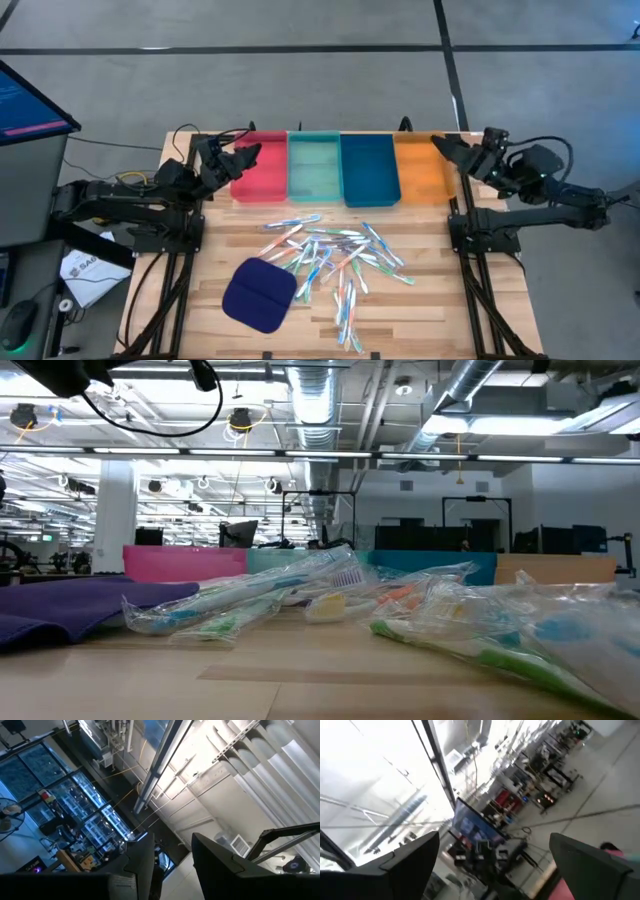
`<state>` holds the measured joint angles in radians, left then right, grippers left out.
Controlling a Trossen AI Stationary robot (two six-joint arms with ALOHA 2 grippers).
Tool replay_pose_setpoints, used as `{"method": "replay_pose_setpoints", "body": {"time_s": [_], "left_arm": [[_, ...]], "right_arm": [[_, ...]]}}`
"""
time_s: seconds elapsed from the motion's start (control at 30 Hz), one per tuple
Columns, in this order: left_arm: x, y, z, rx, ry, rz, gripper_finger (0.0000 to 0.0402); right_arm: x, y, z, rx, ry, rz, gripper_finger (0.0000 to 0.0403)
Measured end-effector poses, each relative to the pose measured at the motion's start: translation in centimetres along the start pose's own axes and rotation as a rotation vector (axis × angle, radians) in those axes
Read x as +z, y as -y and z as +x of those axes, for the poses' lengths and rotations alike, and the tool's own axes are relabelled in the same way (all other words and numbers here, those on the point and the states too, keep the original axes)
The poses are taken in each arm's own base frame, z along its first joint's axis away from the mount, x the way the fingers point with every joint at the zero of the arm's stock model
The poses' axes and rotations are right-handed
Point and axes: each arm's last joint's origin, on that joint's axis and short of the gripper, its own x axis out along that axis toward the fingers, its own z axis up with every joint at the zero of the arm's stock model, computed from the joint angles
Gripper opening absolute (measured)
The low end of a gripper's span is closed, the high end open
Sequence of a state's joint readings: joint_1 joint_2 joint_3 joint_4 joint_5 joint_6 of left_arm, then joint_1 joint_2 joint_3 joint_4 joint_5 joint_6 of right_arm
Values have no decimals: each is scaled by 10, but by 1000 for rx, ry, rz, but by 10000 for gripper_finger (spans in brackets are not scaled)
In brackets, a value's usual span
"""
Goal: Pick & Place Toothbrushes
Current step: Put the blue toothbrush into the red bin
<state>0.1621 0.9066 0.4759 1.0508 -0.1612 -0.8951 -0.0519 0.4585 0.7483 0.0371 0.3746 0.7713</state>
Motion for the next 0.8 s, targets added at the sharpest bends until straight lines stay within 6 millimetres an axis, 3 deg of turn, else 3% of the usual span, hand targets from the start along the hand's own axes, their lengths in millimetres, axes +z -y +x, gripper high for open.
{"method": "replay_pose_setpoints", "body": {"time_s": [0.23,0.4,0.8], "left_arm": [[-1,0,0,-14,-23,0,127],[-2,1,0,-17,-28,-3,127],[-3,2,0,-39,-57,-8,127]], "right_arm": [[9,-7,1,59,103,79,373],[5,-7,6,65,83,126,373],[-34,-10,19,259,-439,163,372]]}}
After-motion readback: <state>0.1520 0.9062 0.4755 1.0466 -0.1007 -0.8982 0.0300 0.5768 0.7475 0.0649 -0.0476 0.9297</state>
